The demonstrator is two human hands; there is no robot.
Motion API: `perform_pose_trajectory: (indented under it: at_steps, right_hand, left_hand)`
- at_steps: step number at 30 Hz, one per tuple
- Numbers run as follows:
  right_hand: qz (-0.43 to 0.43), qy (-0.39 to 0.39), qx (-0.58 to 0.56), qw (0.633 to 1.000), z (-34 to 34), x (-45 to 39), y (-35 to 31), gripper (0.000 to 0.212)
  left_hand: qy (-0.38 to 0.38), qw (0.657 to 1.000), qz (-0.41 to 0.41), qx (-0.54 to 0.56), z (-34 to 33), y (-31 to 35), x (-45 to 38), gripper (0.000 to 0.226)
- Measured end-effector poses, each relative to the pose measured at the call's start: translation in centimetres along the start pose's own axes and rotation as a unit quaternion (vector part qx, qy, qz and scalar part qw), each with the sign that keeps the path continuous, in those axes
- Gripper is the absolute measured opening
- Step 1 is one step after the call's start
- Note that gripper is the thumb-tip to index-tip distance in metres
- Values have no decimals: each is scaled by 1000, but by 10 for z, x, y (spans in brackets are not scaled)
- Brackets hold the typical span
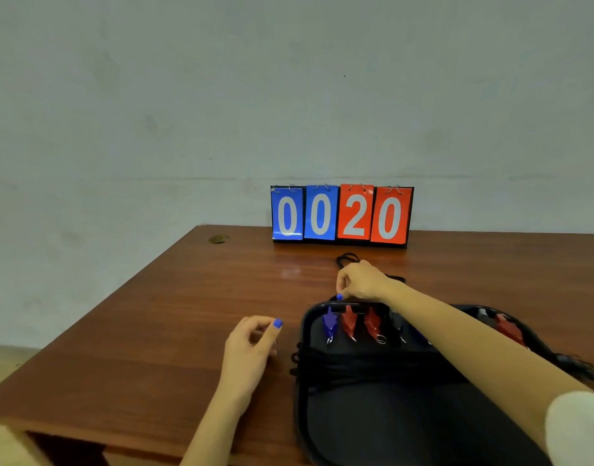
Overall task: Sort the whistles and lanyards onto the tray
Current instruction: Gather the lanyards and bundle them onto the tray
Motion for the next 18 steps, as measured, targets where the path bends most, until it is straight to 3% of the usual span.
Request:
perform_pose_trajectory:
  at_steps: [6, 11, 16, 18]
  right_hand:
    - [33, 49, 60, 996, -1, 1, -12, 5]
    - [48, 140, -163, 975, 31, 20, -52, 3]
    - [119, 62, -327, 936, 40, 60, -129, 5]
    - [128, 12, -378, 917, 33, 74, -153, 4]
  left_hand:
    - [-1, 1000, 10, -4, -1, -2, -2, 5]
    - [1, 1000, 17, 16, 0, -2, -1, 9]
    - [12, 1000, 13, 25, 1, 2, 2, 54]
    - [-20, 999, 2, 39, -4, 6, 4, 64]
Point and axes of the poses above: each hand's wrist, its own x-axis away from the middle knuckle, its own z-axis out of the back of the hand, y = z × x, the point moved 7 cm from there along -x, towards the middle knuckle, and after that the axes turned 9 degrees about x, right-handed, at the moved point
